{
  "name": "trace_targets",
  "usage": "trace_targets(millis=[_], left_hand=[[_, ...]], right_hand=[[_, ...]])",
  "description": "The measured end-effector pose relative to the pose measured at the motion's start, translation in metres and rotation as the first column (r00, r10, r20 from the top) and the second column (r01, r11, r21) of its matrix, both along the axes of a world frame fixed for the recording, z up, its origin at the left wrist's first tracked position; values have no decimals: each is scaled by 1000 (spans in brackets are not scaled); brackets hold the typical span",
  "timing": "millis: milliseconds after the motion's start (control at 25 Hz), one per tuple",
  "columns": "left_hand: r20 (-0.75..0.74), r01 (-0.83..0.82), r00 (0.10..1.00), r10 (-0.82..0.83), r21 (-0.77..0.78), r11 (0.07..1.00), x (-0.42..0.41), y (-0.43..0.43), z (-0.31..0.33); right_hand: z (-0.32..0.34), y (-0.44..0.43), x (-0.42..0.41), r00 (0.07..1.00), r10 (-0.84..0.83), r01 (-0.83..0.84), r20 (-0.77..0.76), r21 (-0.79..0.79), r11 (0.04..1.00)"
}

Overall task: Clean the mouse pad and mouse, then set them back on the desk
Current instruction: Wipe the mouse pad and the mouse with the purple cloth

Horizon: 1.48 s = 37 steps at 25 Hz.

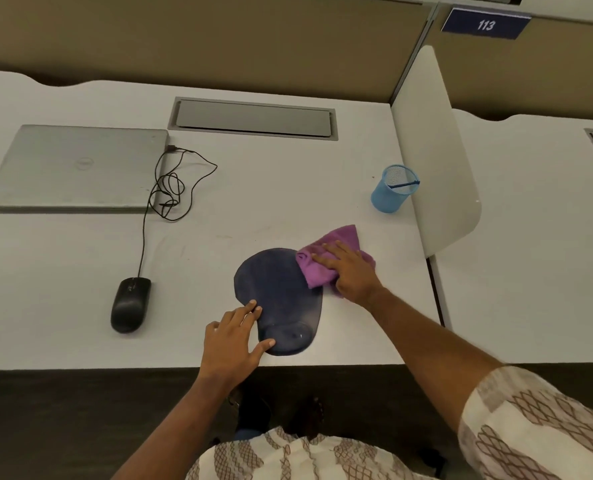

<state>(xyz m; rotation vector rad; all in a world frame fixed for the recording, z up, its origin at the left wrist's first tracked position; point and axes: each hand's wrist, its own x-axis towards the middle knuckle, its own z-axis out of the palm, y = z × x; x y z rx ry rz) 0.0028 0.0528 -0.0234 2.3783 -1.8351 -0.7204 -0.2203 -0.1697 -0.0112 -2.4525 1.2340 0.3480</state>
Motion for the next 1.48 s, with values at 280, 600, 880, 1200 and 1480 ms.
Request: trace_targets(millis=[280,600,880,1200,1480], left_hand=[[-20,-19,1000,19,-4,1000,-2,-2,-2],[-267,-2,964,-10,-45,999,-20,-35,58],[-501,467,724,-474,-151,871,-85,-87,133],[-500,360,733,-461,-290,887,-64,-138,150],[-486,369,696,-528,-389,844,-67,-170,156]], right_hand=[[30,98,-130,947,-318,313,44,102,944],[102,148,-137,852,-520,457,58,401,794],[143,121,-74,731,-641,549,234,357,756],[159,109,-85,601,-692,630,400,296,718],[177,81,-112,563,-642,685,521,140,715]])
